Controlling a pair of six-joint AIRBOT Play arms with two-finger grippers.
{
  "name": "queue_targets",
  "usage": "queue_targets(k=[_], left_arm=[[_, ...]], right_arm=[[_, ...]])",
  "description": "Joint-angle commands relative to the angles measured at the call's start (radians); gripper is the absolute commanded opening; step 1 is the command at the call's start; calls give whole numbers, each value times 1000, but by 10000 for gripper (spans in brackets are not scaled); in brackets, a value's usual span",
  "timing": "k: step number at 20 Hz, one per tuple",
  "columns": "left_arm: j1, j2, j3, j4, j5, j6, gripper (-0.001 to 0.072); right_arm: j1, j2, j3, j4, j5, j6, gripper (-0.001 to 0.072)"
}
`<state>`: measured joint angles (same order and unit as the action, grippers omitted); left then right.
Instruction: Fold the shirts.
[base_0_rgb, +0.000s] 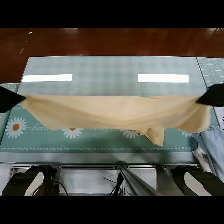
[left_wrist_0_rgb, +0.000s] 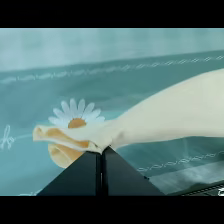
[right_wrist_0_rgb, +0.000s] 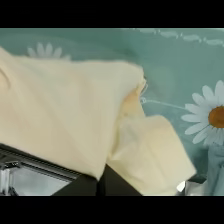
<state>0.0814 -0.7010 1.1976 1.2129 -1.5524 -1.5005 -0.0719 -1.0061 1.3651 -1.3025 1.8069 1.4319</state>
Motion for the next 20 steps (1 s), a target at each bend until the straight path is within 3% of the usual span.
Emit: queue_targets(k=[1,8,12,20], left_arm=[[1,-76,-233,11,200,10,19],[0,-433,-280,10,608,78,20],[-1,-564,-280,11,702,79,20],[-17,-639,-280,-1,740,78,21]], right_arm=[[108,-173,-127,-129,-108,-42,18],[104,-381,-109,-172,-650,-21,18],[104,-395,-109,-186,-866,-18,18],[105,-518,-109,-122,-855,-10,18]])
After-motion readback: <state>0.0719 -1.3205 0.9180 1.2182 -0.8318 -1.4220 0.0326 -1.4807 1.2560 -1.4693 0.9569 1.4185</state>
